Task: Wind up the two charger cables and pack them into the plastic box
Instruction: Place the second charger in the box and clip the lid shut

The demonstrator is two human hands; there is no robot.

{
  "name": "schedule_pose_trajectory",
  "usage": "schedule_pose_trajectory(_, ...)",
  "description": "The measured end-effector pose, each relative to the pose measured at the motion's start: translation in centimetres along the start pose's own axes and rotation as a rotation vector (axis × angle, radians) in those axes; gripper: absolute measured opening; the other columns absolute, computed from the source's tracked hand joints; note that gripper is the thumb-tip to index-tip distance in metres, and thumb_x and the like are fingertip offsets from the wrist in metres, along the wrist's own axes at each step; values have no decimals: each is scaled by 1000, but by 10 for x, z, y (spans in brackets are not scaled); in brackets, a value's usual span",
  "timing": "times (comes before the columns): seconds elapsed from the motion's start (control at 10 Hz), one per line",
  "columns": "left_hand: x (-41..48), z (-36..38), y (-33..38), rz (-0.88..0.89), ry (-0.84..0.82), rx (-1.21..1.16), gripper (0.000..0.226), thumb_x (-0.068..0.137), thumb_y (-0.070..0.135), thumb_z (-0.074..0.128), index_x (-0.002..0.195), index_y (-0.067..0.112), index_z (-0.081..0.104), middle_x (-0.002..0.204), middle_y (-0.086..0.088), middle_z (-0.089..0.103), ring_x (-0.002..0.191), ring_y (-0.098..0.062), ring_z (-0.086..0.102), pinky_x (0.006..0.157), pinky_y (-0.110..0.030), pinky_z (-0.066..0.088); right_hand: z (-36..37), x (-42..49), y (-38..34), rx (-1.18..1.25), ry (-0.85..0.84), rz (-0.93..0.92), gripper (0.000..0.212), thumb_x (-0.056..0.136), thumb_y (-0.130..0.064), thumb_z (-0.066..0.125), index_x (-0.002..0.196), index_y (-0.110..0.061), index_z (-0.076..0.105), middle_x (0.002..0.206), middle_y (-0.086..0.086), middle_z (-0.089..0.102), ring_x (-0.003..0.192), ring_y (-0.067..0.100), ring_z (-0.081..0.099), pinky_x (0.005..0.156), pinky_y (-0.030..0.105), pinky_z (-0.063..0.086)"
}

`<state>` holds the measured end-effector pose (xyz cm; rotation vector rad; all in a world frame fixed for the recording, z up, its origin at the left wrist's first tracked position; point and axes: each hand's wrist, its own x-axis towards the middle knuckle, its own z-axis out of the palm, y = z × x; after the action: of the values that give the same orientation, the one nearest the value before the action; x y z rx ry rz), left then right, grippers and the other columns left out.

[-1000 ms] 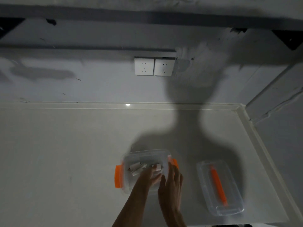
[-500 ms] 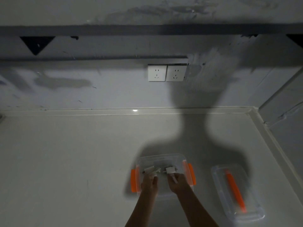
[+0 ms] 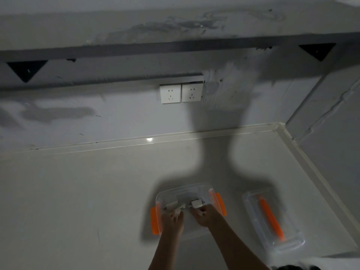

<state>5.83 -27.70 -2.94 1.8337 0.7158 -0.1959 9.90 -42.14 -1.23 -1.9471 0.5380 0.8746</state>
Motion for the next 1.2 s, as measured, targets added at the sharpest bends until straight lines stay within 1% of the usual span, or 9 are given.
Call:
schedule_pose_trajectory(0.1, -20, -3, 40, -285, 32, -287, 28, 81, 3, 73, 105, -8, 67, 102, -13, 67, 101, -23, 63, 81, -8, 42, 1, -20, -18, -155, 114, -240, 41, 75, -45, 73, 103, -15, 68, 102, 5, 58, 99, 7, 54, 71, 10, 40)
schedule_pose_trajectory(0.2, -24, -4, 60, -78, -1, -584, 19, 89, -3, 55, 83, -18, 64, 87, -32, 66, 85, -40, 68, 64, -22, 54, -6, -35, -27, 158, 90, -313, 17, 84, -32, 71, 82, -15, 72, 96, 3, 72, 106, 13, 67, 77, 10, 46)
schedule_pose_trajectory(0.3, -53, 8, 90, -304, 173, -673, 33, 96, -2, 31, 69, 11, 46, 74, -20, 56, 57, -20, 53, 44, -13, 43, -34, -57, -20, 985, -166, -132, 16, 94, -9, 54, 107, -4, 61, 97, 15, 74, 74, 8, 74, 68, 19, 60)
schedule_pose_trajectory(0.4, -81, 33, 111, -264, 115, -718, 33, 93, 1, 35, 70, 20, 50, 60, 0, 58, 52, -11, 54, 56, -25, 45, -80, -88, 14, 1213, -349, -87, 17, 89, -3, 57, 103, -3, 67, 81, 13, 73, 71, 19, 72, 73, 29, 60)
schedule_pose_trajectory(0.5, -111, 67, 149, -171, 37, -687, 25, 97, 7, 32, 91, 17, 54, 78, -10, 53, 64, -20, 57, 63, -33, 46, -128, -83, 77, 1271, -111, 29, 16, 91, -1, 52, 98, -2, 67, 69, 11, 73, 60, 17, 71, 57, 24, 60)
schedule_pose_trajectory(0.6, -104, 119, 166, -38, -3, -290, 33, 92, 20, 42, 122, 13, 56, 118, -23, 60, 111, -43, 57, 95, -48, 48, -162, -68, 137, 1302, 155, 165, 25, 91, 7, 40, 76, -7, 53, 37, 3, 56, 32, 11, 55, 36, 16, 48)
schedule_pose_trajectory(0.8, -64, 231, 171, 255, -331, 672, 62, 77, 35, 43, 137, 21, 49, 145, -8, 49, 135, -26, 42, 109, -35, 31, -193, -51, 208, 1233, 179, 330, 32, 85, 3, 38, 58, -14, 33, 36, 1, 34, 26, 11, 35, 29, 11, 30)
schedule_pose_trajectory(1.0, -44, 286, 149, 112, -425, 833, 62, 93, 38, 51, 148, 21, 28, 155, -11, 32, 141, -33, 33, 113, -42, 28, -212, -44, 240, 1269, 46, 334, 29, 83, 3, 39, 59, -14, 36, 37, 1, 40, 30, 11, 40, 31, 18, 36)
schedule_pose_trajectory(1.2, -52, 288, 116, 266, -352, 1031, 64, 93, 29, 48, 150, 19, 22, 156, -18, 24, 135, -40, 32, 108, -46, 32, -231, -52, 253, 1158, -12, 320, 13, 84, 0, 50, 76, -10, 48, 66, 5, 42, 42, 13, 49, 35, 18, 38)
